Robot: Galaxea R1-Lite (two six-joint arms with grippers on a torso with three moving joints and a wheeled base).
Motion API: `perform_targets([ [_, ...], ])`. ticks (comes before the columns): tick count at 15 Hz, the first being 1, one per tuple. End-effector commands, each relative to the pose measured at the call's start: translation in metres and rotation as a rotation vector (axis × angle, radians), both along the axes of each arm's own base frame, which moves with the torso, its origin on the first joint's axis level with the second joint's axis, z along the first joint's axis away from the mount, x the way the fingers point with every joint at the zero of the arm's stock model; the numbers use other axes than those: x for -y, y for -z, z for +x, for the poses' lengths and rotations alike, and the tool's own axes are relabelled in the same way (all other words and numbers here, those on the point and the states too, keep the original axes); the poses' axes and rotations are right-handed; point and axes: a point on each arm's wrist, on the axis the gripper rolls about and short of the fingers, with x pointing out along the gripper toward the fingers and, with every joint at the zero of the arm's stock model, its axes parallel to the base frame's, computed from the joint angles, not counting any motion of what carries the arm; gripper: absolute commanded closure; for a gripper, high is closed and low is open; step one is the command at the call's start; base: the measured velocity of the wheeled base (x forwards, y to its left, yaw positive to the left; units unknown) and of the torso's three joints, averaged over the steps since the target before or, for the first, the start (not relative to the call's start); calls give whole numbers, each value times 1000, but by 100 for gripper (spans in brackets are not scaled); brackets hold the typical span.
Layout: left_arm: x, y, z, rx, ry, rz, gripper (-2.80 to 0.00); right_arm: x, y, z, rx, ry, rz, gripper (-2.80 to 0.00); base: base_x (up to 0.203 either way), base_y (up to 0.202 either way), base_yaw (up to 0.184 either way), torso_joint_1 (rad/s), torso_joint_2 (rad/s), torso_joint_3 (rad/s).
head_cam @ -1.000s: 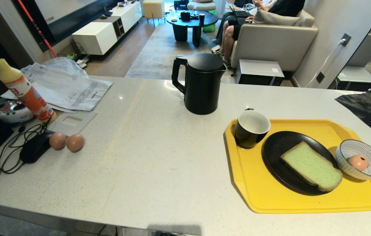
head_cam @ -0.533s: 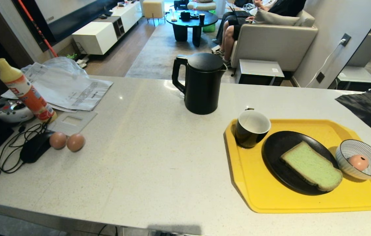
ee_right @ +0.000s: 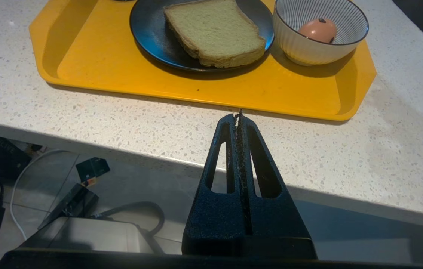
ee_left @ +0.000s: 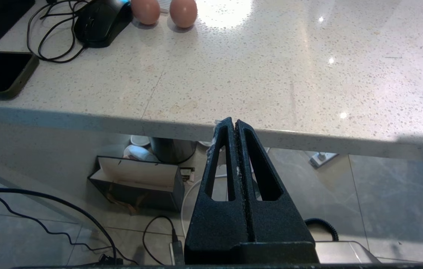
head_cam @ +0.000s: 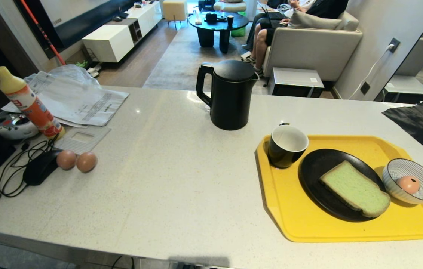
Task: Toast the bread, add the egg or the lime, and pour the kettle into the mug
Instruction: Pick up the kettle
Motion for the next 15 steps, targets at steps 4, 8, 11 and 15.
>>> perform_targets([
  [4,0,4,1,-15,-2,-1,0,0,0,0,-2,-1,4,0,1,2,-13,0,2,2],
  [8,0,4,1,-15,-2,-1,0,0,0,0,-3,-1,0,0,2,3,-123,0,1,0],
  [11,0,4,1,-15,-2,-2,0,0,0,0,-2,-1,0,0,2,4,-51,1,3,3],
  [15,0,4,1,-15,0,-1,0,0,0,0,-1,-1,0,0,0,0,0,0,0,0],
])
